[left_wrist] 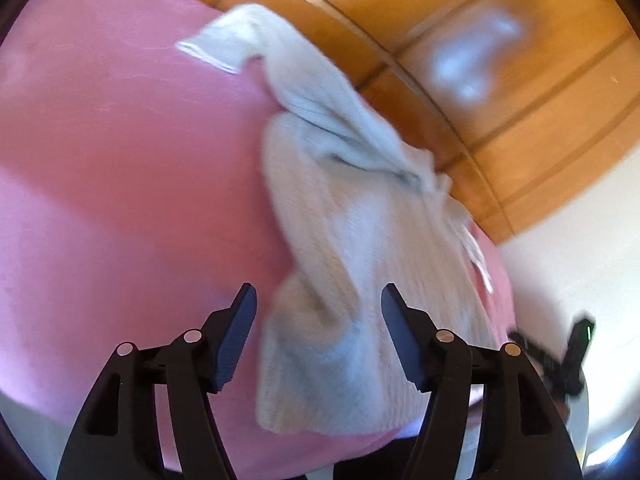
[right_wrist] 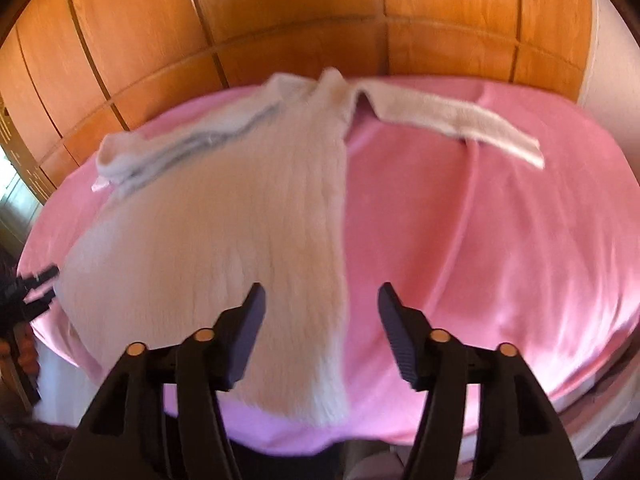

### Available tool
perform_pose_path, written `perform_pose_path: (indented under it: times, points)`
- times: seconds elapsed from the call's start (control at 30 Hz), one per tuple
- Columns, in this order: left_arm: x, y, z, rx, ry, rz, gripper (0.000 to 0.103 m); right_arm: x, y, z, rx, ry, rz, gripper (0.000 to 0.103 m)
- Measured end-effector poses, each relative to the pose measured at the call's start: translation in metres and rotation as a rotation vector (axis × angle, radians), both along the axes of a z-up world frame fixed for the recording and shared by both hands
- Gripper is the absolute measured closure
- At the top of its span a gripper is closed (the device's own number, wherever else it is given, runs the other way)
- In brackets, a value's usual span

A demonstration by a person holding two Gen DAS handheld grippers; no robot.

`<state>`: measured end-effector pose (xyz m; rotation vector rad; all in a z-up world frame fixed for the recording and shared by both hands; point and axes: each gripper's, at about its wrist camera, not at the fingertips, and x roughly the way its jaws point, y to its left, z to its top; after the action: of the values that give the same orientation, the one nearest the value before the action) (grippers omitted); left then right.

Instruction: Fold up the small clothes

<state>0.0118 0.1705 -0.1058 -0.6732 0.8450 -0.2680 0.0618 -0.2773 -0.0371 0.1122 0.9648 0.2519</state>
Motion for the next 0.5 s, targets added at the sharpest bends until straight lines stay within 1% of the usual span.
perform_pose_path:
  times: [0.03,0.1,0.17,0.2,0.23,0.27,0.3,0.33,0.37,0.4,0.47,0.5]
  points:
    - [0.0,-0.004,-0.001,0.0,-0.009,-0.029,0.03,0.005,0.012,-0.002,0.015,-0.003,0.024,0.036]
    - [0.004,-0.013,-0.004,0.048,-0.033,-0.049,0.03,0.013,0.04,-0.009,0.031,-0.002,0.078,0.035]
    - [0.008,-0.015,-0.007,0.03,-0.043,-0.069,0.03,0.021,0.065,-0.021,0.037,0.02,0.12,0.035]
    - [0.01,-0.015,-0.009,0.004,-0.045,-0.085,0.03,0.026,0.078,-0.028,0.035,0.032,0.145,0.035]
    - [0.011,-0.015,-0.011,-0.026,-0.04,-0.115,0.045,0.03,0.089,-0.033,0.03,0.038,0.161,0.035]
    - [0.012,-0.014,-0.012,-0.073,-0.033,-0.168,0.063,0.03,0.094,-0.034,0.027,0.041,0.168,0.035]
    - [0.012,-0.014,-0.01,-0.113,-0.022,-0.225,0.088,0.033,0.1,-0.037,0.028,0.044,0.171,0.035]
    - [0.008,-0.012,-0.004,-0.133,-0.032,-0.242,0.097,0.034,0.103,-0.038,0.038,0.051,0.171,0.035]
    - [-0.001,-0.01,0.008,-0.146,-0.054,-0.256,0.098,0.035,0.104,-0.038,0.052,0.057,0.171,0.035]
    - [-0.009,-0.008,0.018,-0.144,-0.065,-0.262,0.098,0.034,0.107,-0.037,0.067,0.056,0.183,0.035]
    - [-0.025,-0.002,0.042,-0.13,-0.098,-0.256,0.099,0.028,0.111,-0.038,0.067,0.048,0.208,0.035]
    - [-0.029,0.0,0.046,-0.117,-0.086,-0.248,0.099,0.026,0.115,-0.042,0.06,0.056,0.223,0.035]
